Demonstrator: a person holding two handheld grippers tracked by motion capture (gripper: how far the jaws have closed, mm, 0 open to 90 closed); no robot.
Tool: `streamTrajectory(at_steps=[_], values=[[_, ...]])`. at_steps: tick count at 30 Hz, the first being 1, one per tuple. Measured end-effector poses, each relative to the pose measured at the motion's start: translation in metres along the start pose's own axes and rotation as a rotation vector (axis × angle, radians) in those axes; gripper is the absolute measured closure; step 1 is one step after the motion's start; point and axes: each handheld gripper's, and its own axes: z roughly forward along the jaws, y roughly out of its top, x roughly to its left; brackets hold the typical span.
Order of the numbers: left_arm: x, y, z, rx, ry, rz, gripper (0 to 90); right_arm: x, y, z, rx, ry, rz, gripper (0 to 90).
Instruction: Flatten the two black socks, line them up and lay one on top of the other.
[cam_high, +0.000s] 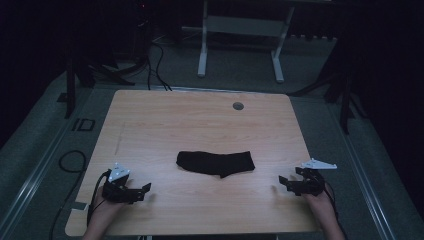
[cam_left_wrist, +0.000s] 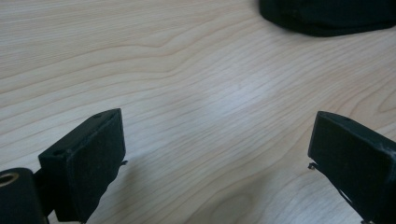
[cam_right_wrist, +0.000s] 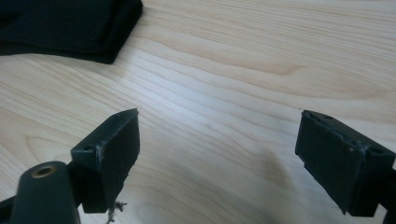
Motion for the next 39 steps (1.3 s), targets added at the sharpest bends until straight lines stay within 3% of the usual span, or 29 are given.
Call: streamTrajectory(at_steps=[2,6,15,22,25,28,33,36,39], values=[[0.003,-0.002,-0.004,-0.005,0.010,-0.006,4.3,-0.003,-0.003,-0.004,-0.011,-0.007,0.019,13.8],[0.008,-0.005,-0.009,-0.015,0.019,-0.027,4.3,-0.005,-0.008,-0.009,-0.015,-0.040,0.014,13.8],[0.019,-0.011,-0.027,-0.061,0.060,-0.063,4.4,-0.017,-0.021,-0.026,-0.043,-0.079,0.108,14.2],[0.022,-0.015,-0.036,-0.096,0.079,-0.093,4.4,-0.018,-0.029,-0.032,-0.094,-0.110,0.111,14.2],[0.021,-0.017,-0.039,-0.102,0.103,-0.084,4.4,-0.017,-0.031,-0.035,-0.136,-0.119,0.122,14.2],[0.022,-0.019,-0.042,-0.107,0.110,-0.077,4.4,-0.015,-0.034,-0.036,-0.165,-0.157,0.131,14.2],[0.025,-0.021,-0.041,-0.126,0.128,-0.089,4.4,-0.015,-0.039,-0.041,-0.235,-0.221,0.207,14.2],[0.024,-0.021,-0.040,-0.116,0.137,-0.068,4.4,-0.018,-0.041,-0.042,-0.252,-0.227,0.232,14.3],[0.024,-0.021,-0.040,-0.131,0.141,-0.082,4.4,-0.017,-0.042,-0.040,-0.238,-0.233,0.212,14.3]])
